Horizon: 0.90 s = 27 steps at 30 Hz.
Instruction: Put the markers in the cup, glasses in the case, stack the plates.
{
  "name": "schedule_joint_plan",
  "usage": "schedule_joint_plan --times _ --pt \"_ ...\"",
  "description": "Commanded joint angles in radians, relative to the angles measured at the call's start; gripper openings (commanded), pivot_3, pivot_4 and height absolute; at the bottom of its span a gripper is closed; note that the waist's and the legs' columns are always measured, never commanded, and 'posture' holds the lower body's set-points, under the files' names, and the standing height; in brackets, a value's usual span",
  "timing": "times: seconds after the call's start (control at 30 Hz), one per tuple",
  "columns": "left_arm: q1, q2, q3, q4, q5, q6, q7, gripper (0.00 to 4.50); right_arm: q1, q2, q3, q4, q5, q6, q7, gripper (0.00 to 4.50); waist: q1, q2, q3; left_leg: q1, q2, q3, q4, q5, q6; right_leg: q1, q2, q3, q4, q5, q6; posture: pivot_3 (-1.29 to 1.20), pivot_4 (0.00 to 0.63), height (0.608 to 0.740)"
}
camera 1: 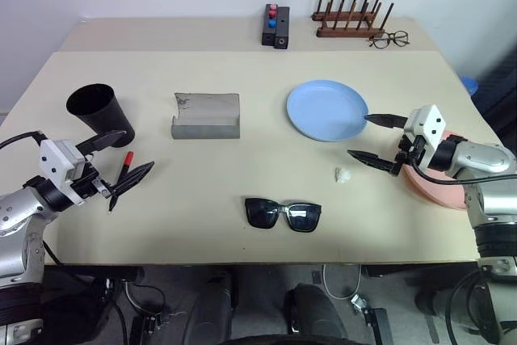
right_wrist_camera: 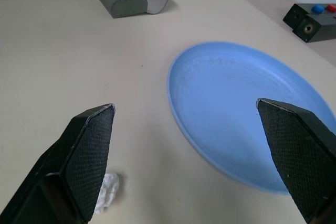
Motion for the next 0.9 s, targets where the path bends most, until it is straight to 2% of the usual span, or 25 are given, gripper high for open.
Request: schedule_joint_plan --times 0.03,0.2,0.5,0.63,0.8,0.9 --pt "-0.015 0.017 0.012 -0.013 -0.010 -0.001 -0.004 4.50 -0.012 0.001 -0.014 -0.037 0.003 -0.011 -0.013 4.41 0.000 0.000 0.000 0.000 0.000 0.000 0.000 0.000 0.000 0.000 0.000 0.000 0.000 0.000 0.000 0.00 0.150 0.740" --pt "-0.035 0.003 -0.003 0.023 0.015 -0.030 0.000 4.50 0.001 0.021 -0.008 -0.031 -0.005 -0.034 -0.030 4.41 0.001 0.000 0.000 0.000 0.000 0.000 0.000 0.000 0.000 0.000 0.000 0.000 0.000 0.000 0.000 0.00 0.150 0.740" --pt "-0.032 0.033 0.072 0.019 -0.042 0.031 0.021 4.50 -0.063 0.055 0.025 -0.075 0.012 0.006 -0.020 4.41 -0.002 0.000 0.000 0.000 0.000 0.000 0.000 0.000 0.000 0.000 0.000 0.000 0.001 0.000 0.000 0.00 0.150 0.740" --pt "-0.004 0.008 0.117 -0.044 -0.053 0.140 0.161 4.50 -0.095 0.116 0.054 -0.074 0.009 0.013 -0.044 4.41 -0.002 0.000 0.000 0.000 0.000 0.000 0.000 0.000 0.000 0.000 0.000 0.000 0.001 0.000 0.000 0.00 0.150 0.740" --pt "0.049 0.043 0.139 -0.078 -0.067 0.268 0.198 4.50 -0.089 0.216 0.089 -0.165 0.038 0.100 -0.104 4.41 -0.002 0.000 0.000 0.000 0.001 0.000 0.000 0.000 0.000 -0.001 0.000 0.000 0.002 0.000 0.000 0.00 0.150 0.740" --pt "0.071 0.064 0.172 -0.126 -0.084 0.353 0.239 4.50 -0.096 0.253 0.086 -0.266 0.129 0.267 -0.141 4.41 0.000 0.000 0.000 0.000 0.002 0.000 0.000 0.000 0.000 -0.001 0.000 0.000 0.002 0.000 0.000 0.00 0.150 0.740"
